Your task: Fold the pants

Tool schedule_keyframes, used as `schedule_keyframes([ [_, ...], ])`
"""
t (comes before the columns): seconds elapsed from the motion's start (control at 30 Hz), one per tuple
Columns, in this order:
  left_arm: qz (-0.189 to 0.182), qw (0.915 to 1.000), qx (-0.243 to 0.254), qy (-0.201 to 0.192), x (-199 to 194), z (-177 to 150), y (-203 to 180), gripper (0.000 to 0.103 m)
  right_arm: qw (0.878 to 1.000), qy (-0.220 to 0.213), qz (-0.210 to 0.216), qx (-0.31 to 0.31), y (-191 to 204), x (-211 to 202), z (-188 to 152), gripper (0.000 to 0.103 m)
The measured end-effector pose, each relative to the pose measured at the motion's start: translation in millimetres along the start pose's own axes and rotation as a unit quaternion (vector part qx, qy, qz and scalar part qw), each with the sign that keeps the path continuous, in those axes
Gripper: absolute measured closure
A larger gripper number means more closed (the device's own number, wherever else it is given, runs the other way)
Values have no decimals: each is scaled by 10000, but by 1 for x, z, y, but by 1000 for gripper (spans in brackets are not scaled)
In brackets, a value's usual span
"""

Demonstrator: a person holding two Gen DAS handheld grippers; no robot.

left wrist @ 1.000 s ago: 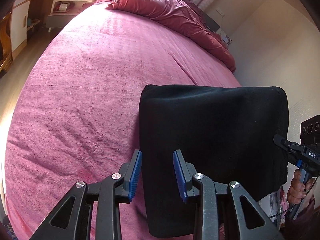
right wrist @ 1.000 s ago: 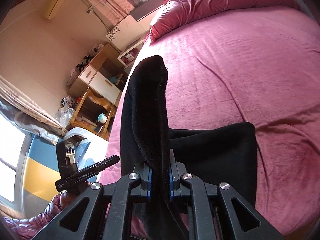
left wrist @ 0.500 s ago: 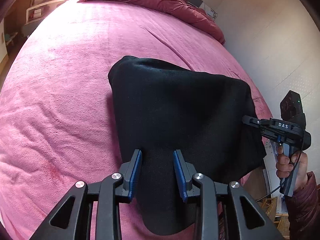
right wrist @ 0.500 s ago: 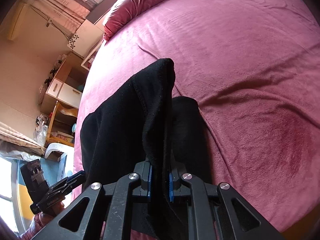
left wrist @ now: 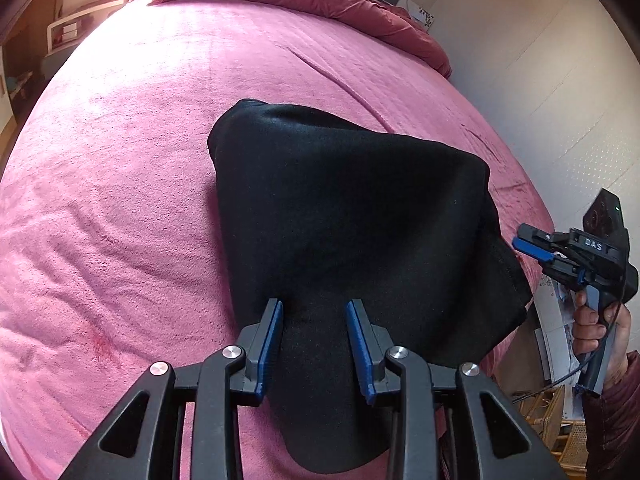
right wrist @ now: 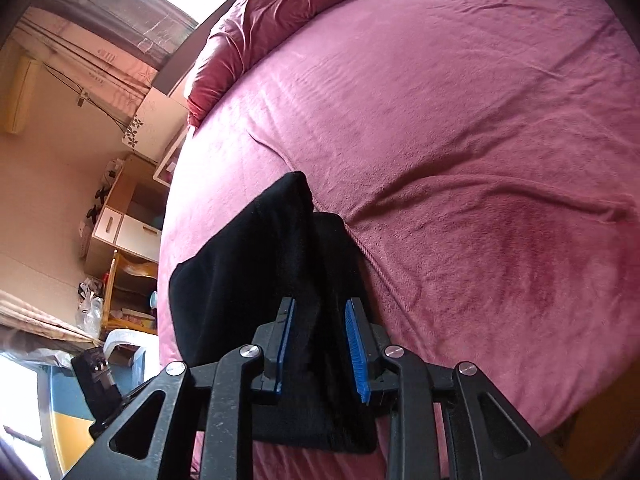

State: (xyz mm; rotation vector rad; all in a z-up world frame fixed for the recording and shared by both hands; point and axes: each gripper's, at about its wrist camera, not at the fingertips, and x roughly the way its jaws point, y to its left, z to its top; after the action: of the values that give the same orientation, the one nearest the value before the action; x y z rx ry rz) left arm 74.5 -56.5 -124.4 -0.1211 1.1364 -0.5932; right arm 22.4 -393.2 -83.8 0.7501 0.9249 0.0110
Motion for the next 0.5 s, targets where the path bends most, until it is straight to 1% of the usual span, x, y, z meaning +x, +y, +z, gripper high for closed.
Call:
schedule_keyframes([
  [0.07,-45,10000,-33,-21,-3,0,5,70,9997,-8,232,69,0,-19,-12,76],
  [0.13,-120,9999,-84,-80,-11,0,12,70,9992,90,390,70,2,-30,-28,76],
  [0.23,-181,9997,-132,-133,-18,0,16,70,9975,358,564,237,7,-29,-53,76],
  [0.3,-223,9995,-152,-158,-22,-2,18,70,9969,432,582,302,9,-21,-62,76],
  [0.4,-252,9994,-129,-199,-29,-5,18,70,9948,482,656,606,2,-6,-66,76],
  [0.47,-267,9993,-109,-239,-36,-7,19,70,9953,527,437,679,1,4,-67,76],
  [0.5,-265,9993,-109,-260,-39,-7,20,70,9952,538,395,720,0,8,-67,76],
])
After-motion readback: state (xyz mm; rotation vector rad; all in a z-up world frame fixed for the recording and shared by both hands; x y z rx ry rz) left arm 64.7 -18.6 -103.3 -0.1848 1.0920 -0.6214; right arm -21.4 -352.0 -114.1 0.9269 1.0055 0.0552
